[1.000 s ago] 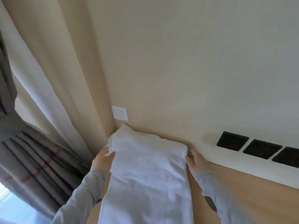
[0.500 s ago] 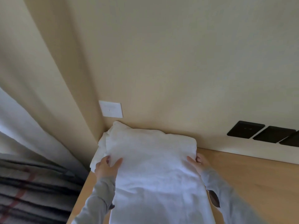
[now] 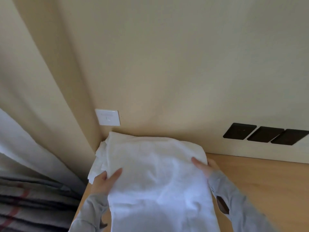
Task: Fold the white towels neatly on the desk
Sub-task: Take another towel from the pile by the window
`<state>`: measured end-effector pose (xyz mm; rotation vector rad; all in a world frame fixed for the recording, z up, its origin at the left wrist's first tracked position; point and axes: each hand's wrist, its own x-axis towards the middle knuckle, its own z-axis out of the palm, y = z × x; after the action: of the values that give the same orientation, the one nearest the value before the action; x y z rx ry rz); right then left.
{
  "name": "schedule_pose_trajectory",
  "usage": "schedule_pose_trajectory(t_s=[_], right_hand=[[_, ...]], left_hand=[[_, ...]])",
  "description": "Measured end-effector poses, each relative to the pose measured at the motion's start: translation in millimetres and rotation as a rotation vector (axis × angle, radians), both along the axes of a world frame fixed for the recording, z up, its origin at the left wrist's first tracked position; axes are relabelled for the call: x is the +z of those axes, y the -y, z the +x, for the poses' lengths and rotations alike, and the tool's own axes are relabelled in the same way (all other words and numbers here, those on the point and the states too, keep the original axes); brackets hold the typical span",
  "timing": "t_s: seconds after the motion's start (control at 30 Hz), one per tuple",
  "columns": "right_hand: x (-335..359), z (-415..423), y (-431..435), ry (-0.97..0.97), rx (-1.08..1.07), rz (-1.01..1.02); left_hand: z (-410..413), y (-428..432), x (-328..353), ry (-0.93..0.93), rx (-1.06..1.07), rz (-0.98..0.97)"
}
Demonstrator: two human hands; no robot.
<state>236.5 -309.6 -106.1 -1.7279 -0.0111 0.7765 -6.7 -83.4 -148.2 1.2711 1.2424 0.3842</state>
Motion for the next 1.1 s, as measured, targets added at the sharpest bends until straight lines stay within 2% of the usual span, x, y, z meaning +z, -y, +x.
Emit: schedule_pose_trajectory(t_s=[0.13,0.23,0.47,0.8,1.0,1.1], right_hand=[[35,-15,20,0.08,-0.007,0.153],[67,-23,35,0.123,-0.042,0.212],[126,-25,90,0.221,-0.132,0.207],[183,-10,208,0.37,-0.247,0.26],[195,24,319,0.415,-0.377,0.251],[196,56,378,0.401,-0.373,0.201]], left_hand=[[-7,17,35,0.118,0.009,0.109],[-12,27,69,0.273,-0.037,0.13],[-5,59,142,0.478,-0.112,0.233],[63,132,201,0.613,-0.276,0.333],[141,228,240,0.67,-0.398,0.361],[172,284,243,0.689,-0.389,0.371]])
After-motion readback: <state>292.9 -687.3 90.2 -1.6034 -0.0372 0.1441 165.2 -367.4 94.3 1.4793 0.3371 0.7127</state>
